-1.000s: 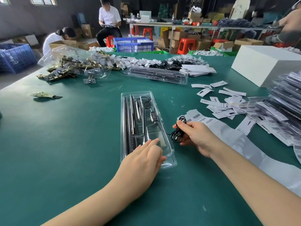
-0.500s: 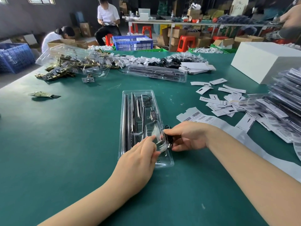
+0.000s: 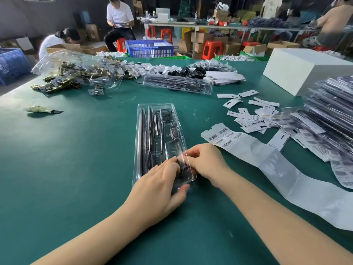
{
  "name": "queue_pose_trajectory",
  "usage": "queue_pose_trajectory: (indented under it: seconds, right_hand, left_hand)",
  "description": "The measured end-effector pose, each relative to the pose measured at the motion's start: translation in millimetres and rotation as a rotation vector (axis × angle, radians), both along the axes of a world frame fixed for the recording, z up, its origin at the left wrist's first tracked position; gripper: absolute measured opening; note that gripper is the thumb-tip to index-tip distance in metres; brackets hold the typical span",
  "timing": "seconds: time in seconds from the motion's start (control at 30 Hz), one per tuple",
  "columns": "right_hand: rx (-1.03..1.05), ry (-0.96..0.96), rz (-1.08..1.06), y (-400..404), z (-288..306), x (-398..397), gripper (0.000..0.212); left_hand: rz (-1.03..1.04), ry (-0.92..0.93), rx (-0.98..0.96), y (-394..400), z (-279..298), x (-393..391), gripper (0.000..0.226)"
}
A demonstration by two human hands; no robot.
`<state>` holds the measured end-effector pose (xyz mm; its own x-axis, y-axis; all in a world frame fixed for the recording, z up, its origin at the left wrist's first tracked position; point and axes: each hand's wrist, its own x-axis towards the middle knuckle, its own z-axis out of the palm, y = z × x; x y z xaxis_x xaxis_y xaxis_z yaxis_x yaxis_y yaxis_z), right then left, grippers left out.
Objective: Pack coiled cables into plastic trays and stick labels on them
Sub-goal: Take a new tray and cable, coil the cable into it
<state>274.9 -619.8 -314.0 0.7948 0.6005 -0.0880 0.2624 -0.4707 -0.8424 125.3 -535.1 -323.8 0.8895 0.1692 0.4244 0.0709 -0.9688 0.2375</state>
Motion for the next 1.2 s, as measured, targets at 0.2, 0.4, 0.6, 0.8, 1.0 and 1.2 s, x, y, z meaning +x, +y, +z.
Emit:
queue_pose_trajectory:
  seconds: [0.2,0.4,0.6,0.8,1.0,1.2]
  right_hand:
    - [0.060,0.272,0.168,-8,7,2,0.025]
    - [0.004,0.178,0.075,-7,4,8,0.025]
    - [-0.094,0.051,0.135,-14,1,12,0.022]
    - [-0.165,-0.080,0.089,-33,27,49,0.036]
    - [-0.570,-0.540,-0.259,-82,35,154,0.043]
    - [-0.684,-0.600,-0.137,-76,19,221,0.048]
  left_hand:
    - [0.060,0.060,0.141,0,-2,2,0.063]
    - [0.037,0.060,0.201,3,-7,3,0.054]
    - [-0.017,0.112,0.276,11,-2,5,0.049]
    - [-0.051,0.157,0.272,17,2,6,0.054]
    - [-0.091,0.156,0.269,18,5,6,0.056]
    - [-0.080,0.168,0.247,19,2,7,0.055]
